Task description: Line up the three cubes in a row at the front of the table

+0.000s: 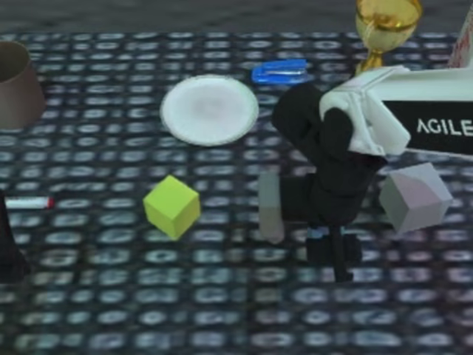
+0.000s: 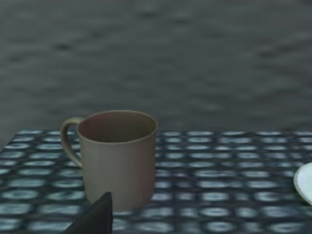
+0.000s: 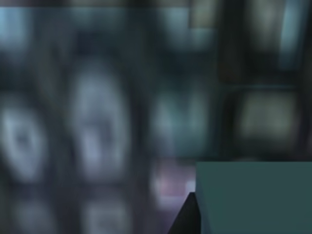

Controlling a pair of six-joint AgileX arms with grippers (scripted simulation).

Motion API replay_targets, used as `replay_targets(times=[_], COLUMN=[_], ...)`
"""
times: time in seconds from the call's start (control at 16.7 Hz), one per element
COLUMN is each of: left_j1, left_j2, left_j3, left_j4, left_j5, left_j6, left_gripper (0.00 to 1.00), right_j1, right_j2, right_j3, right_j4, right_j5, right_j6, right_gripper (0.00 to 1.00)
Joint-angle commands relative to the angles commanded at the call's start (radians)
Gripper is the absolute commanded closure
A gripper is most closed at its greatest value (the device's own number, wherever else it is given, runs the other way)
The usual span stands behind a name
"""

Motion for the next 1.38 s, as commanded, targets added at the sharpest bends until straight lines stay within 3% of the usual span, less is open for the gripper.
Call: replay_targets(times=[0.3, 1.08, 1.38], left_j1=[0.000, 0.000, 0.000], left_j2=[0.000, 0.000, 0.000], left_j3=[0.000, 0.000, 0.000], left_j4=[0.000, 0.000, 0.000], left_j5=[0.000, 0.000, 0.000], left_j6=[0.000, 0.000, 0.000], left_gripper=[0.00, 0.00, 0.00], right_j1=[0.001, 0.001, 0.001], right_j2=[0.006, 0.006, 0.006], right_j3=[-0.013, -0.013, -0.013], right_j4=[0.017, 0.017, 0.017], right_j5=[0.000, 0.000, 0.000], right_j6=[0.000, 0.000, 0.000], right_gripper=[1.00, 0.02, 0.00])
